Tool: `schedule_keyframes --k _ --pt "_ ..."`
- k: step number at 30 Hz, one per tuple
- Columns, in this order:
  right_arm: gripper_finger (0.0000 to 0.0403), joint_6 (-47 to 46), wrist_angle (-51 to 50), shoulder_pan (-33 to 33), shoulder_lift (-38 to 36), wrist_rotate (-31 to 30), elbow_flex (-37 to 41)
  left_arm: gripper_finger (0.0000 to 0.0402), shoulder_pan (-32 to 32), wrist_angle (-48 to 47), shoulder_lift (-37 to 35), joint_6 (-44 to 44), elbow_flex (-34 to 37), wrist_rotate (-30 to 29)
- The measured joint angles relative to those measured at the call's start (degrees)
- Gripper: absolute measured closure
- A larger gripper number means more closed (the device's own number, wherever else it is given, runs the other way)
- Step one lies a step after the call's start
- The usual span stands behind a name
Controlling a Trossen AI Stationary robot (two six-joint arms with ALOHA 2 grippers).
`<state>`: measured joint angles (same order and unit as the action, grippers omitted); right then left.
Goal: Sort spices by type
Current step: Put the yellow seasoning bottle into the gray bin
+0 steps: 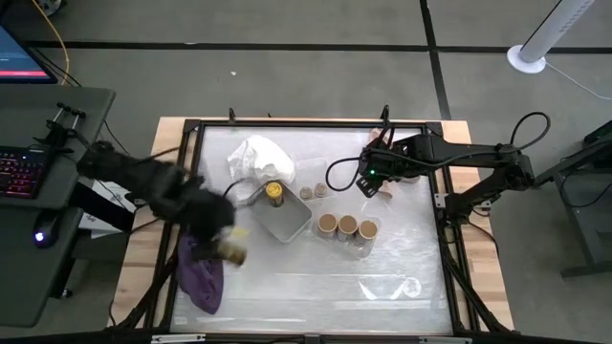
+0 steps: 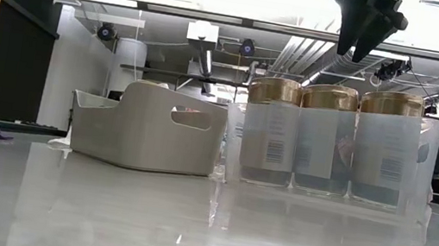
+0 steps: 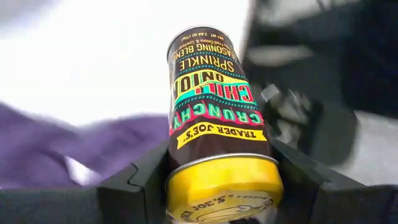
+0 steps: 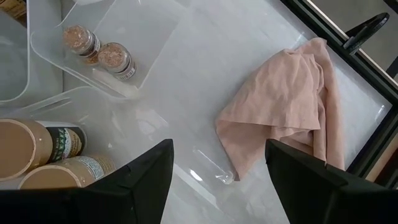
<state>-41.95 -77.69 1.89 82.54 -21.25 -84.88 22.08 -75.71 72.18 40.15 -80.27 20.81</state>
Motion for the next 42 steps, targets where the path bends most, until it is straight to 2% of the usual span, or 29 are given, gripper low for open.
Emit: schedule_keyframes --k 5,9,11,14,17,23,32,42 --pt "0.0153 0.00 0.02 0.00 0.00 -0.01 0.00 0.0208 -14.21 -5.39 8.00 -12.35 -2.09 -5.77" --pt "0.0153 0.00 0.38 0.00 0.00 -0.05 0.00 0.0208 -21.66 -14.75 17.82 -22.49 -5.49 -14.74" --pt "0.0153 -0.12 0.82 0.00 0.00 -0.06 0.00 0.0208 -24.27 -13.35 20.88 -25.90 -6.14 -17.76" --pt "0.0153 -0.48 1.51 0.00 0.00 -0.25 -0.02 0.0208 -26.97 -10.38 24.46 -29.53 -7.64 -17.47" --pt "0.0153 -0.50 1.67 0.00 0.00 -0.25 -0.02 0.0208 -27.83 -10.71 27.43 -31.88 -8.73 -18.32" --pt "0.0153 -0.54 1.73 0.00 0.00 -0.29 -0.02 0.0208 -27.21 -13.77 28.97 -34.91 -9.15 -19.13" --pt "0.0153 -0.48 2.16 0.00 0.00 -0.34 -0.02 0.0202 -27.38 -12.64 33.93 -38.10 -9.11 -20.26" --pt "0.0153 -0.61 2.16 0.00 0.00 -0.34 -0.02 0.0156 -27.36 -12.80 38.87 -40.41 -9.08 -21.60"
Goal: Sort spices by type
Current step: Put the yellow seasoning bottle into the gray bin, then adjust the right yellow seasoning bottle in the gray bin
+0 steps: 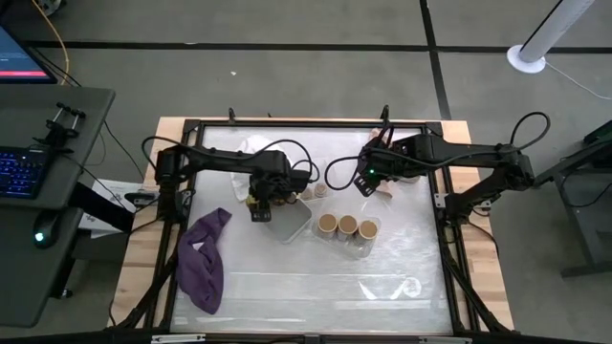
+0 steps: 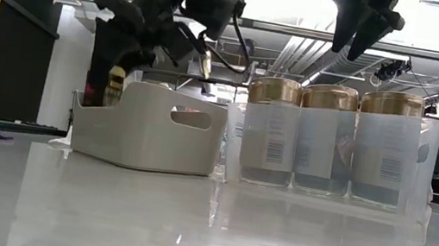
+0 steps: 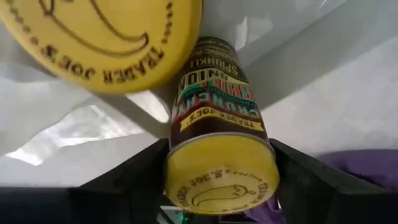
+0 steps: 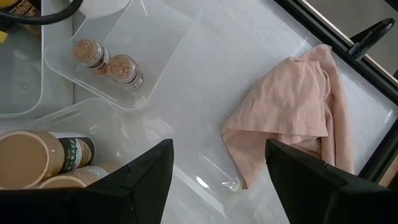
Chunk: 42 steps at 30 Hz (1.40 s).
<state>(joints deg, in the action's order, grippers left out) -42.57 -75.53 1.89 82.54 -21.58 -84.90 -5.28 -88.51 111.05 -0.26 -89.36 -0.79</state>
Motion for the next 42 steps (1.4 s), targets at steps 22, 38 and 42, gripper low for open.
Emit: schedule_keyframes --k 22,38,42 --pt "0.0153 0.57 0.30 0.00 0.00 0.05 0.00 0.0140 -0.58 -1.75 -3.21 2.80 -11.45 -0.03" --pt "0.0153 0.61 -0.09 0.00 0.00 1.58 0.00 0.0386 2.48 31.61 -22.69 23.11 12.58 -11.89" --pt "0.0153 0.57 -0.08 0.00 0.00 1.64 0.00 0.0399 4.03 38.55 -24.33 26.94 20.57 -15.92"
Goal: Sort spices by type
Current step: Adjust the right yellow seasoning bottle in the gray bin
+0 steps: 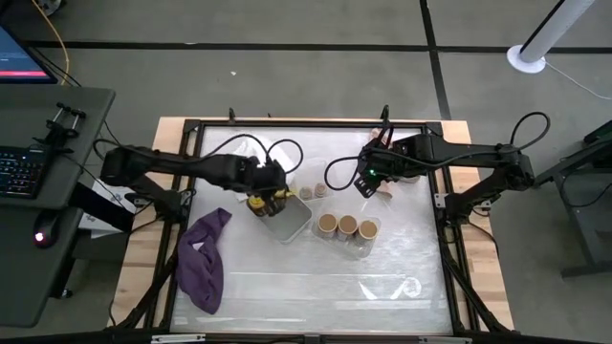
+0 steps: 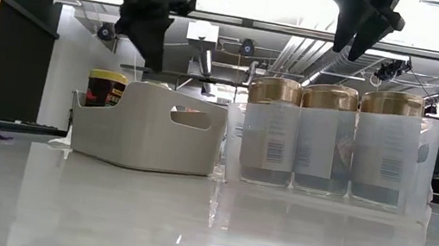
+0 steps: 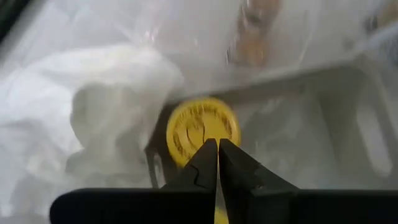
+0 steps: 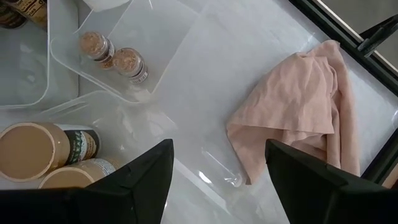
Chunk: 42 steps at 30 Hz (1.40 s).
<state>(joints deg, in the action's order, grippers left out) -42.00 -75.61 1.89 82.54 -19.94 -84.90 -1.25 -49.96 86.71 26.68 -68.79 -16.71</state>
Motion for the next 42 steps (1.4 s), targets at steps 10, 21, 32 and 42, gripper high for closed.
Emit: schedule_keyframes --k 10,21,32,42 --pt "0.0153 -0.11 0.03 0.01 0.00 0.00 0.00 0.0401 -2.65 11.41 -1.66 -1.55 3.35 5.42" --pt "0.0153 -1.46 0.04 0.00 0.00 0.00 0.00 0.0401 -4.09 22.72 -12.31 1.79 14.22 9.29" --pt "0.0153 -1.48 0.06 0.00 0.00 0.00 0.00 0.0401 -3.61 25.71 -13.74 5.08 20.55 6.93" --pt "0.0153 -1.49 0.09 0.00 0.00 0.00 0.00 0.0401 -3.61 22.99 -12.41 4.30 20.74 6.48"
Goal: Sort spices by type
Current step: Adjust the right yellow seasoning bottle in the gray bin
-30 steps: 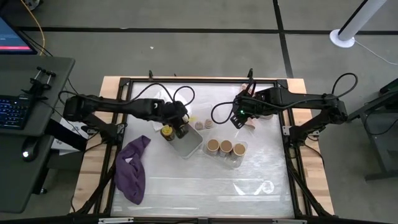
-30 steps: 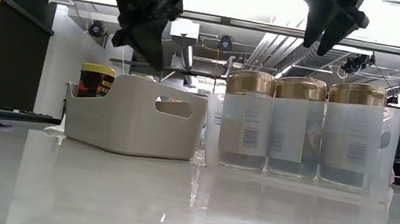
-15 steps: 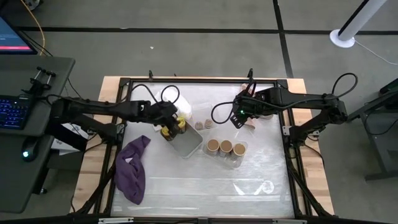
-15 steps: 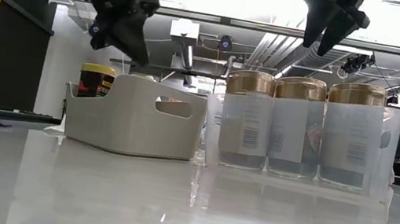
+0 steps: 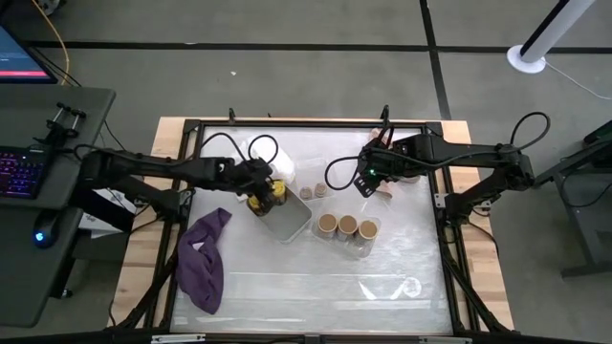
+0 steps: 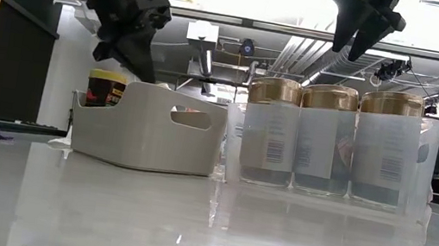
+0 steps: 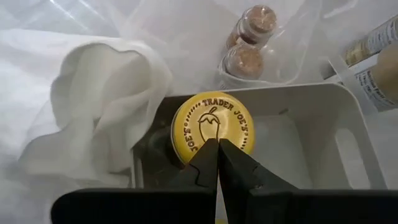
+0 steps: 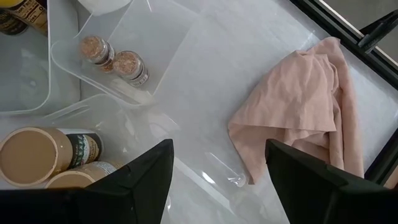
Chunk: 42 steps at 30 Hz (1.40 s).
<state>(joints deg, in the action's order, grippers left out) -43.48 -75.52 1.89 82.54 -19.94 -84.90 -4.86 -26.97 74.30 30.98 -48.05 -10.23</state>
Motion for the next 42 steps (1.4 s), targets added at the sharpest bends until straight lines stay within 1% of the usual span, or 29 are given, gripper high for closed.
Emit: schedule_keyframes --k 6,11,18,21,27,30,33,37,42 --pt "0.0153 -0.03 0.20 0.00 0.00 -0.01 0.00 0.0401 0.00 0.40 2.58 0.04 0.19 0.48" --pt "0.0153 -1.24 0.19 0.00 0.00 -0.02 0.00 0.0401 -0.37 -0.39 3.27 1.12 0.21 -0.25" --pt "0.0153 -1.27 0.19 0.00 0.00 -0.02 0.00 0.0401 -0.71 -0.88 3.49 0.30 0.09 0.64" --pt "0.0153 -1.20 0.17 0.00 0.00 -0.02 0.00 0.0401 -0.76 -0.90 2.59 -0.36 -1.07 0.21" --pt "0.0153 -1.07 0.18 0.00 0.00 -0.04 0.00 0.0401 -1.26 -2.01 1.39 -5.54 -4.86 -1.36" --pt "0.0153 -1.07 0.19 0.00 0.00 -0.04 0.00 0.0401 -1.82 -2.84 0.86 -5.66 -5.69 -1.48" --pt "0.0153 -1.07 0.19 0.00 0.00 -0.04 0.00 0.0401 -2.03 -2.09 0.83 -5.63 -5.84 -0.41" --pt "0.0153 -1.07 0.21 0.00 0.00 -0.04 0.00 0.0401 -1.99 -1.74 2.33 -5.62 -5.91 3.35" --pt "0.0153 -1.05 0.34 0.00 0.00 -0.57 0.00 0.0401 -1.99 -0.26 4.38 -4.72 -5.95 3.44"
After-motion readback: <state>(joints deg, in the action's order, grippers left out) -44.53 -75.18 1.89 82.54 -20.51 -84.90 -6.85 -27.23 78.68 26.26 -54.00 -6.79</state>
